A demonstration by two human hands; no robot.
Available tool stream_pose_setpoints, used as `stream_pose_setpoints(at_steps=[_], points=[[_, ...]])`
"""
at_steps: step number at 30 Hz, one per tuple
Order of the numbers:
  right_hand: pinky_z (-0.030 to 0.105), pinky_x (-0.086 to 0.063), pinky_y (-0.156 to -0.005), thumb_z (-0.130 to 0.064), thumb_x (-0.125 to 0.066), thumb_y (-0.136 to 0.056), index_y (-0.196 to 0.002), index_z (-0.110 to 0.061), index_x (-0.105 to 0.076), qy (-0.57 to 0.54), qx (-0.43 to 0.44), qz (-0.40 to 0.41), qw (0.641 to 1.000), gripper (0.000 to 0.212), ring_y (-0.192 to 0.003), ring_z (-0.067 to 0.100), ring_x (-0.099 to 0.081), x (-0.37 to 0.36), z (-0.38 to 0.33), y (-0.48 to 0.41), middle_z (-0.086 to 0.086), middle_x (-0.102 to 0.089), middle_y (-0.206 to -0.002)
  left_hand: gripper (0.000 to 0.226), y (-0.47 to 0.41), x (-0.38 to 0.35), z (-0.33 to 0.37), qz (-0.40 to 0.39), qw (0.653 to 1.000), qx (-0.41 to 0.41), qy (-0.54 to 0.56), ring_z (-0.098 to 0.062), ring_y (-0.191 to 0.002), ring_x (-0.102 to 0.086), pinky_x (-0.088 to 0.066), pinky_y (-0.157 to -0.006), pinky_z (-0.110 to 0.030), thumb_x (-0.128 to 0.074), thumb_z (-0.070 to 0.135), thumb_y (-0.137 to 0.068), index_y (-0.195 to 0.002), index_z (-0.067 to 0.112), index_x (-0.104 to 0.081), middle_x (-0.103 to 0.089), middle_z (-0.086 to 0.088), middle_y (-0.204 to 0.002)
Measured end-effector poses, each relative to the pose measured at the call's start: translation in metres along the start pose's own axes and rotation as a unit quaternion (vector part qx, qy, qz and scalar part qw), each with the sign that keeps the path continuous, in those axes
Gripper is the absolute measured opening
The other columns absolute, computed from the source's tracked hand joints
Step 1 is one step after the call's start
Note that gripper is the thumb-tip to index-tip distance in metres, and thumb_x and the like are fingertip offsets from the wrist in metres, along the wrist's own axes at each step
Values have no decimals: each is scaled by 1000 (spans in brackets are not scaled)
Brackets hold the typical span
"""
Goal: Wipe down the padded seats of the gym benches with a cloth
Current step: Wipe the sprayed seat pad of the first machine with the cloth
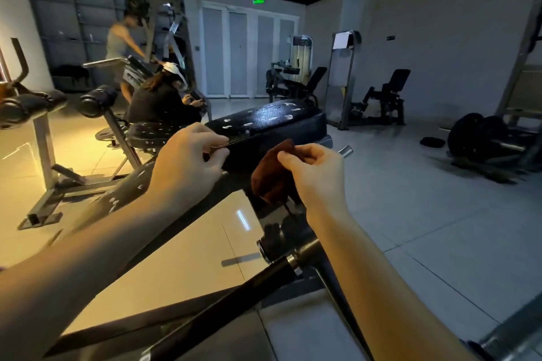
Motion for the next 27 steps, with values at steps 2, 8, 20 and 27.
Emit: stream_pose_setpoints(at_steps=[2, 8, 20, 27], points=[[35, -61, -86, -21, -75, -91, -107, -18, -72, -14, -16, 4, 1000, 17, -97, 14, -71, -1, 0, 4, -2, -75, -98, 28, 19, 7, 26, 10, 997, -40, 69, -2, -93, -58, -50, -80, -22, -67, 35, -92, -114, 21, -74, -63, 11, -105], [30, -60, -78, -23, -59, -101, -114, -8, -70, -166, -89, -57, 980, 23, -102, 23, -72, -16, -14, 16, 13, -74, -108, 54, 22, -3, 36, -77, 988, -68, 119, -5, -102, -54, -54, -87, -29, -61, 53, -86, -133, 27, -64, -55, 14, -112], [17, -52, -76, -19, -63, -99, -113, -17, -72, 132, 21, 36, 990, 17, -91, 1, -70, -29, -26, 16, -6, -76, -97, 12, -33, -3, -8, -108, 890, 127, 424, -18, -78, -75, -63, -72, -42, -71, 25, -92, -91, 14, -75, -75, -4, -82], [19, -46, -73, -30, -67, -96, -101, -16, -73, 98, -64, -6, 993, 16, -77, -3, -70, -78, -9, 18, -10, -75, -82, 14, -50, -18, -19, -176, 769, 296, 538, -31, -96, -70, -58, -89, -46, -61, 23, -97, -100, 13, -70, -71, -10, -96]])
Point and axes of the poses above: each hand's wrist, its own y-axis away from the middle knuckle, its own x-axis out of the back of the hand, z = x × y, the point moved 2 cm from there along -y, towards the middle knuckle
